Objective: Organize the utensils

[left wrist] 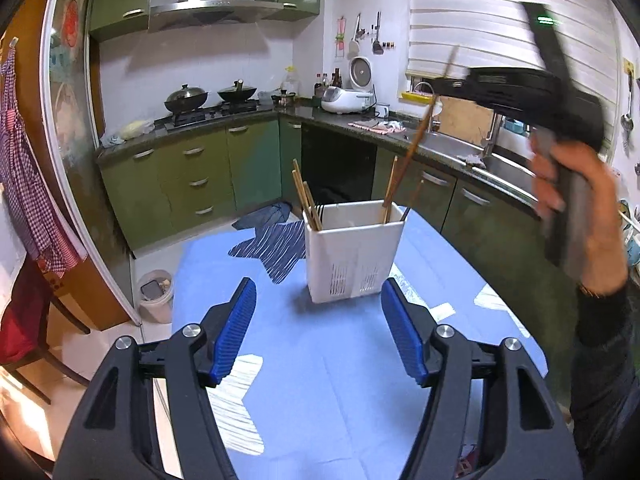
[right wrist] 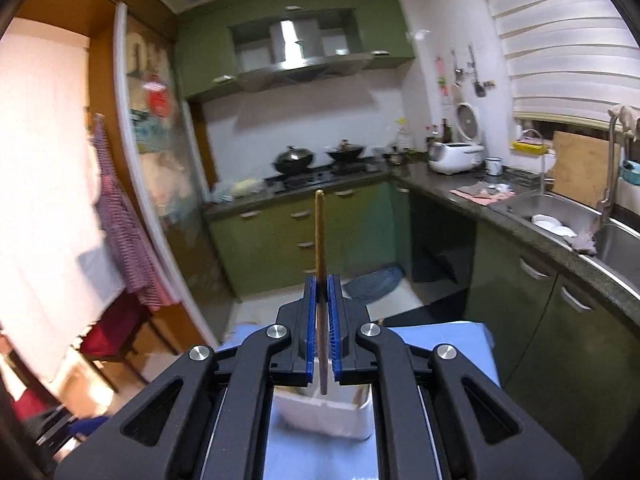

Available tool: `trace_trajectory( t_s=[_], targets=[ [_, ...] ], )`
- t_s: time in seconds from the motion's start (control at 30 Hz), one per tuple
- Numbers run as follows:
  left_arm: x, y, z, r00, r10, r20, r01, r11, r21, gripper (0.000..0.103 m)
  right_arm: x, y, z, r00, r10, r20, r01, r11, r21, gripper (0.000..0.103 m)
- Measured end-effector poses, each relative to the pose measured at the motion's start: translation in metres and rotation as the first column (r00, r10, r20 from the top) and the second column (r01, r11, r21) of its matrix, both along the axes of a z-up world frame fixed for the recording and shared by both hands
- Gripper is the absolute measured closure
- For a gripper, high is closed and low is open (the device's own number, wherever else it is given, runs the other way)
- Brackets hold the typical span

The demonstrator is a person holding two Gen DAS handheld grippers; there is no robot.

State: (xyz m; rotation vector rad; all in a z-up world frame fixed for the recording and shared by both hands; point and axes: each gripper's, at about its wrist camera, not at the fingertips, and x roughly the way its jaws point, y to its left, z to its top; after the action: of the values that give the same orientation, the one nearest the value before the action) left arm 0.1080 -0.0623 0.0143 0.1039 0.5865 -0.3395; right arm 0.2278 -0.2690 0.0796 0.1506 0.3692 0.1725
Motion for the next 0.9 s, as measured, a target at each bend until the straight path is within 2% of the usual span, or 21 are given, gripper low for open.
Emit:
trace_trajectory(
  t_s=[0.13,0.2,0.33,0.47,0.57,0.7,0.77,0.83,0.87,0.9],
  targets=[
    [0.0,0.001,-0.005,1.0,0.001,-0.017,-0.001,1.0,0.002,0.041,0.047,0.008,-0.031,0.994,-0.022,-0.108,0.018,0.999,-0.034,0.096],
    [0.003,0.002,-0.008,1.0,0.003,-0.025,-0.004,1.0,-0.001,0.041,0.059,0.013,-0.047,0.99,-0.024,-0.142,0.017,0.999,-0.05,0.096],
    [0.007,0.001,-0.012,0.999,-0.003,-0.045,0.003,1.0,-0.004,0.041,0.072,0.021,-0.071,0.98,-0.01,-0.197,-0.008,0.996,-0.089,0.095],
    [0.009,-0.002,-0.014,0.998,-0.009,-0.055,0.009,1.0,-0.004,0.04,0.066,0.024,-0.078,0.981,-0.006,-0.193,-0.015,0.994,-0.107,0.092],
    [0.01,-0.003,-0.015,0.998,-0.011,-0.058,0.01,1.0,-0.009,0.039,0.043,0.023,-0.066,0.989,0.013,-0.145,-0.026,0.996,-0.089,0.091],
    [0.009,-0.004,-0.017,0.999,-0.012,-0.053,0.01,1.0,-0.026,0.036,-0.012,0.016,-0.05,0.999,0.02,-0.047,-0.024,0.997,-0.075,0.077],
    [0.007,-0.004,-0.02,0.999,-0.01,-0.049,0.008,0.999,-0.035,0.035,-0.047,0.011,-0.053,1.0,0.014,0.006,-0.014,0.997,-0.073,0.07],
    [0.005,-0.006,-0.025,0.998,-0.015,-0.055,0.013,0.999,-0.045,0.032,-0.078,0.007,-0.066,1.0,-0.001,0.03,0.004,0.997,-0.081,0.056],
    [0.005,-0.006,-0.027,0.998,-0.018,-0.058,0.015,0.999,-0.048,0.031,-0.092,0.005,-0.076,0.999,-0.009,0.039,0.012,0.996,-0.084,0.052],
    [0.003,-0.007,-0.031,0.998,-0.021,-0.06,0.018,0.998,-0.052,0.026,-0.105,0.004,-0.086,0.999,-0.017,0.045,0.021,0.996,-0.087,0.041]
  ],
)
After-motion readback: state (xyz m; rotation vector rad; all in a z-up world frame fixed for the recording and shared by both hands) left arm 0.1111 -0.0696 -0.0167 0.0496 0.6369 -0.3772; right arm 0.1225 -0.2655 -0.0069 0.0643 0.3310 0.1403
